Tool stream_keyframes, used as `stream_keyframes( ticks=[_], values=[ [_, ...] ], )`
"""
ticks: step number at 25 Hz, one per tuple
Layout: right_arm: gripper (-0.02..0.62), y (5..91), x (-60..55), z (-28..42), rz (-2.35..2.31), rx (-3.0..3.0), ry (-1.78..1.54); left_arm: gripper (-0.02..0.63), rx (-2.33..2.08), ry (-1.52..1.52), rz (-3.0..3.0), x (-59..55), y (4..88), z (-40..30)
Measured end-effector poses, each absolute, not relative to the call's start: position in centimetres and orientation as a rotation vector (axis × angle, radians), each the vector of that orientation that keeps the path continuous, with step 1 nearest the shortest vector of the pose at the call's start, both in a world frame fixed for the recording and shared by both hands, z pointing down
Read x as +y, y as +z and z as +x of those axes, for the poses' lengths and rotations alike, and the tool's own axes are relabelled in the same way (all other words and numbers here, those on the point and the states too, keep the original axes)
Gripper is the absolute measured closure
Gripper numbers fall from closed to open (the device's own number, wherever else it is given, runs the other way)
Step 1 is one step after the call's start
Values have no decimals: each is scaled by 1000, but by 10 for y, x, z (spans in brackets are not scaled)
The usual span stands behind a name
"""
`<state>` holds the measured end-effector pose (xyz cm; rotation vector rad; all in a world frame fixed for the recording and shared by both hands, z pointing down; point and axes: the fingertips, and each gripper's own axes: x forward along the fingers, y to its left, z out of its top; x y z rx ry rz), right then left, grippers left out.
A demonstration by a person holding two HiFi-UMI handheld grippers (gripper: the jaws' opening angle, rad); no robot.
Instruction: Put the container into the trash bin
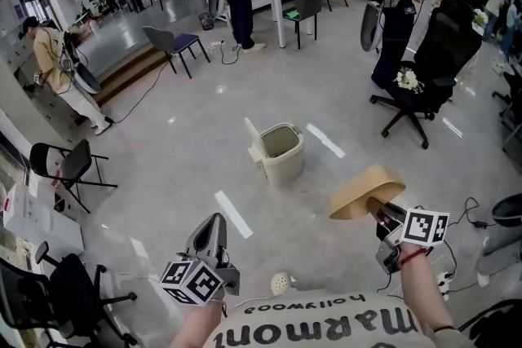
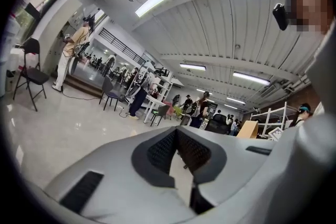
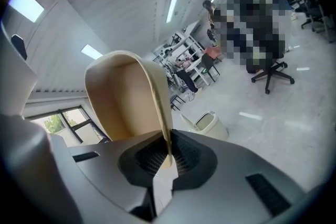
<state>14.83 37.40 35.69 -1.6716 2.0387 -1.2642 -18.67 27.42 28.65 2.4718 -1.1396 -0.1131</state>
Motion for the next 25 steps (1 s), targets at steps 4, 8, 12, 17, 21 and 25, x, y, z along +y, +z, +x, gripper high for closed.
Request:
stream_keyframes(
  ticks=[4, 8, 12, 17, 21, 25],
  values=[
    [581, 351, 341, 138, -1696, 2010, -1231, 615, -1058, -100, 2507, 236, 284, -189],
    [581, 356, 317, 123, -1716, 1988, -1218, 615, -991, -95, 2529, 205, 290, -194],
    [581, 363, 303, 115, -1729, 1971, -1251, 615, -973, -93, 2514, 186, 297, -199],
    [581, 369, 294, 117, -1764, 1959, -1276, 615, -977, -92, 2482, 171, 310, -205],
    [581, 379, 286, 117, -1751, 1941, -1328, 615, -964, -75, 2458, 166, 320, -198],
    [581, 391, 265, 117, -1719, 1949, -1378, 615, -991, -61, 2442, 154, 328, -196]
  ],
)
